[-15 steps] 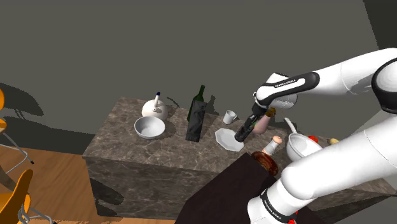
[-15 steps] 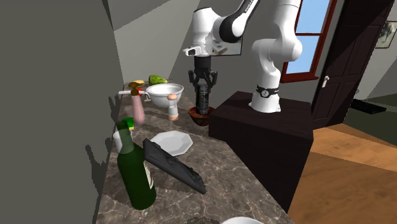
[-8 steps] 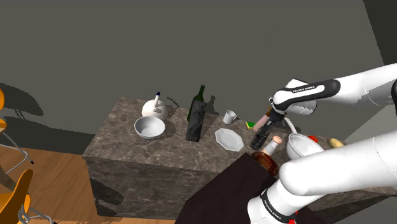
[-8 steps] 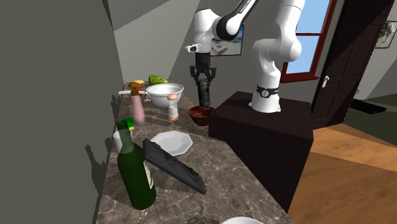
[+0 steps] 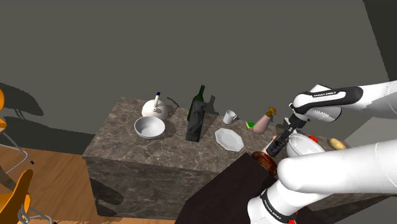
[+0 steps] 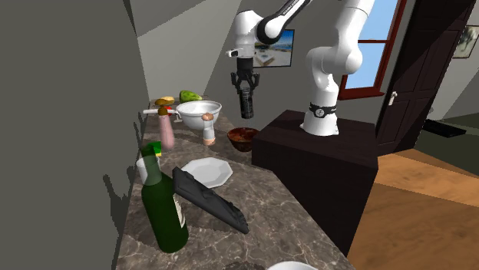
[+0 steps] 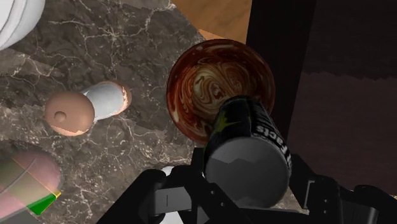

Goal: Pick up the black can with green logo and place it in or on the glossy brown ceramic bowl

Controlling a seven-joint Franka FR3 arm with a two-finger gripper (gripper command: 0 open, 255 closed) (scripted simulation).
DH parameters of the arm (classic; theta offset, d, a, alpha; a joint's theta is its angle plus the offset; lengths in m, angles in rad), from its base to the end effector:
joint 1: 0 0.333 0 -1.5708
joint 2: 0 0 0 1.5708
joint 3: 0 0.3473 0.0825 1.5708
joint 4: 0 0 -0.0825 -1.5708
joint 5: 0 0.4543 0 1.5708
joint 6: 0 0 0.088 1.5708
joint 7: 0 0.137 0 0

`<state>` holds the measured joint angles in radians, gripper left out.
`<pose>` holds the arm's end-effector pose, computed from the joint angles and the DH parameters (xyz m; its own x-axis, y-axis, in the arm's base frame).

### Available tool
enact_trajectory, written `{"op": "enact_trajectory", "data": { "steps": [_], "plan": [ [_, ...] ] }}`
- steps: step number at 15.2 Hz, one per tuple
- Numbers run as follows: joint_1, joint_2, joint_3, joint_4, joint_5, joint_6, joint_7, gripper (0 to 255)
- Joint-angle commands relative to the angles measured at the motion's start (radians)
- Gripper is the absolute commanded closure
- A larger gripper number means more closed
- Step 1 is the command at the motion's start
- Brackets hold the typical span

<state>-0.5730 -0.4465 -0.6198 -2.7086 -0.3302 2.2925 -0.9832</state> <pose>0.1696 -0.3829 0.2896 0.9979 0.0651 0.0014 0.0651 -0.9977 -0.0180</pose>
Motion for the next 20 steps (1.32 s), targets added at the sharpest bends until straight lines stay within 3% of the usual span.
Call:
{"op": "enact_trajectory", "data": {
  "steps": [1, 12, 20],
  "plan": [
    [-0.017, 0.004, -0.027, -0.004, -0.014, 0.011, -0.033, 255],
    [0.033, 0.171, -0.101, -0.055, 0.029, 0.223, -0.078, 255],
    [0.111, 0.332, -0.164, -0.074, 0.163, 0.386, -0.176, 255]
  ]
}}
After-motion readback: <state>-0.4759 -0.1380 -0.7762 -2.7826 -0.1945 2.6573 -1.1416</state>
